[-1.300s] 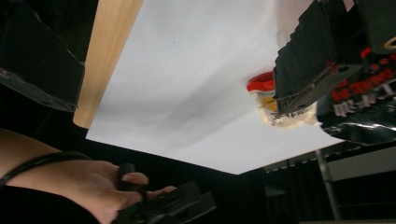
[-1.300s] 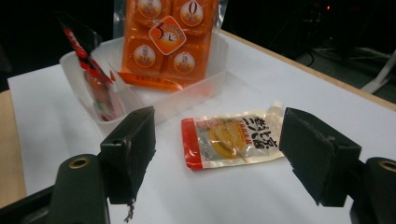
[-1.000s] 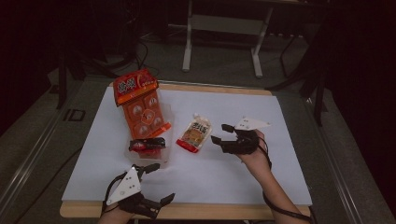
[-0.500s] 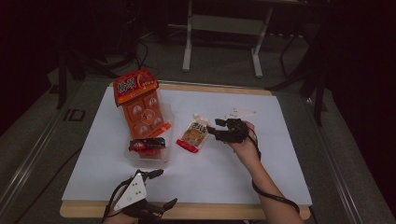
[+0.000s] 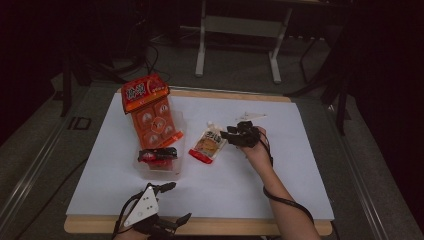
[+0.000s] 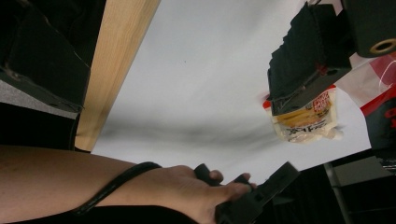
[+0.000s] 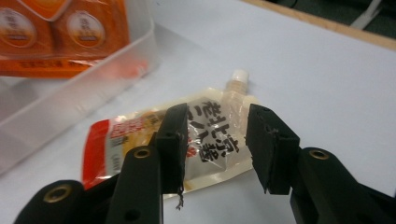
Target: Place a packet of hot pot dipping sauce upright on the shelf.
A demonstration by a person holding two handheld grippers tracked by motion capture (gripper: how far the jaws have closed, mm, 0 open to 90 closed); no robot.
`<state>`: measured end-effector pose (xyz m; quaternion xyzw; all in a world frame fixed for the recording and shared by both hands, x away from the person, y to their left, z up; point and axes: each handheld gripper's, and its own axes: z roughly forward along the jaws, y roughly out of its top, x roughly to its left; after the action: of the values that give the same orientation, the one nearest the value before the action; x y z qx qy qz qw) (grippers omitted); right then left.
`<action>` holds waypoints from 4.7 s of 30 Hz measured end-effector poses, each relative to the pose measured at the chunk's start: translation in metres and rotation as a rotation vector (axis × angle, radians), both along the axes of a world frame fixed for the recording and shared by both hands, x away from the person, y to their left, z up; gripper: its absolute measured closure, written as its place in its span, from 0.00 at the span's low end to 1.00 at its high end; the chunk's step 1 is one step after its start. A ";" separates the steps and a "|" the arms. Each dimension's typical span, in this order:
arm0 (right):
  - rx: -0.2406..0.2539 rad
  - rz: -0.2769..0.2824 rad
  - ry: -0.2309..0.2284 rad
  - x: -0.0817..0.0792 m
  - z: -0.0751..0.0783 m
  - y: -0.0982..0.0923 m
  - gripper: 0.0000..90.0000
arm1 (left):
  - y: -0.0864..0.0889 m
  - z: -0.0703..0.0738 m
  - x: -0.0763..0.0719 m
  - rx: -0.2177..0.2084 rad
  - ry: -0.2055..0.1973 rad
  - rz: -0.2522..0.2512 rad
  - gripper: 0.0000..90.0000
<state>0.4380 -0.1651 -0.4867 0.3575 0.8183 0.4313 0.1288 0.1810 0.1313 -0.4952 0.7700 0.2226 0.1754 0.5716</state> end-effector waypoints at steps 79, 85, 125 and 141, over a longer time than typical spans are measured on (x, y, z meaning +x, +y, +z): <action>0.093 0.178 -0.097 -0.054 0.053 0.051 1.00 | -0.005 -0.006 0.003 -0.008 0.003 -0.034 0.07; 0.108 0.201 -0.104 -0.063 0.060 0.046 1.00 | -0.005 -0.003 0.006 -0.021 0.076 -0.057 0.07; 0.152 0.429 -0.198 -0.174 0.106 -0.006 1.00 | -0.007 0.058 0.052 -0.057 0.045 -0.122 0.17; 0.163 0.492 -0.196 -0.185 0.104 0.003 1.00 | -0.015 0.067 0.069 -0.093 0.059 -0.211 0.49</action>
<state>0.2527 -0.1620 -0.3827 0.1137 0.8268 0.5465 0.0699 0.2502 0.1167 -0.4279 0.7667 0.1650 0.0812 0.6151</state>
